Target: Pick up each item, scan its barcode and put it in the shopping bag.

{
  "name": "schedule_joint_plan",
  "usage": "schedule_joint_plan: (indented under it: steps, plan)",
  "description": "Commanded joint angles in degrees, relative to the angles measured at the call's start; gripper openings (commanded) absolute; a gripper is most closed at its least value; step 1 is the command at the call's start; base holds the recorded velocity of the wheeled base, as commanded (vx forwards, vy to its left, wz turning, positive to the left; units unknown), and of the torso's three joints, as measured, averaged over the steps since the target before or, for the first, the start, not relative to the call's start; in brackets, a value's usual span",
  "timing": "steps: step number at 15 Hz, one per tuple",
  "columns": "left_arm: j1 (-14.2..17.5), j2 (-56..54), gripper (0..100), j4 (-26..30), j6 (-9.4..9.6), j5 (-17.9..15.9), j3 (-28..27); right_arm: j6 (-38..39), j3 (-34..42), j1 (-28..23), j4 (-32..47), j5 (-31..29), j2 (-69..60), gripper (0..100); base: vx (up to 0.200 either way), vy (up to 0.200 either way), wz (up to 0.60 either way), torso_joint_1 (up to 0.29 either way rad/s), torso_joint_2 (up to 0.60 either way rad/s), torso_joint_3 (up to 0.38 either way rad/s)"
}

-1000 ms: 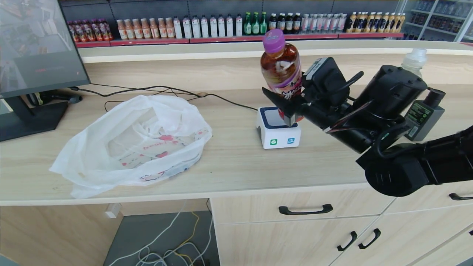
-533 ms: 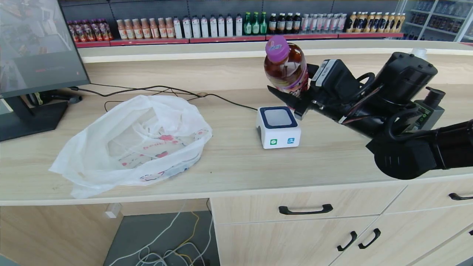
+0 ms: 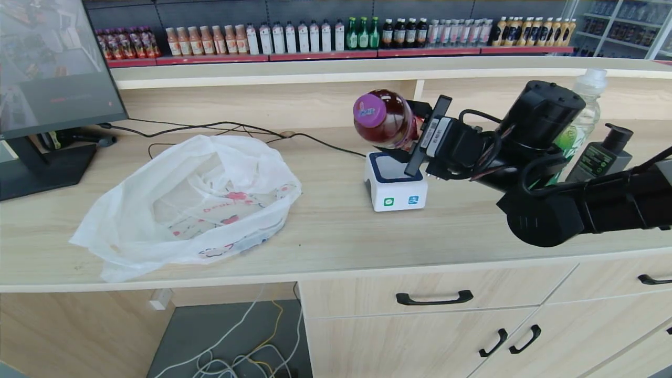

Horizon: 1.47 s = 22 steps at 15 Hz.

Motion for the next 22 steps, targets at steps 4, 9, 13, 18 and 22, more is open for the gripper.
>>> schedule_joint_plan:
  steps: [4, 9, 13, 18, 22]
  plan:
    - [0.0, 0.0, 100, 0.0, -0.02, 0.0, 0.0, -1.7, 0.3, 0.7, -0.6, 3.8, 2.3, 0, 0.000, 0.000, 0.00, 0.000, 0.00, 0.000]
    - [0.0, 0.0, 100, 0.0, -0.02, 0.0, 0.0, -2.0, 0.3, 0.0, -0.6, 4.5, 2.3, 0, 0.000, 0.000, 0.00, 0.000, 0.00, 0.000]
    - [0.0, 0.0, 100, 0.0, -0.02, 0.0, 0.0, -2.0, 0.7, -2.1, -0.7, 6.4, 2.2, 0, 0.000, 0.000, 0.00, 0.000, 0.00, 0.000]
    - [0.0, 0.0, 100, 0.0, -0.02, 0.0, 0.0, -2.0, 1.3, -2.2, -0.6, 6.3, 2.4, 0, 0.000, 0.000, 0.00, 0.000, 0.00, 0.000]
    - [0.0, 0.0, 100, 0.0, -0.02, 0.0, 0.0, -1.9, 1.4, -2.2, -0.7, 5.9, 2.8, 0, 0.000, 0.000, 0.00, 0.000, 0.00, 0.000]
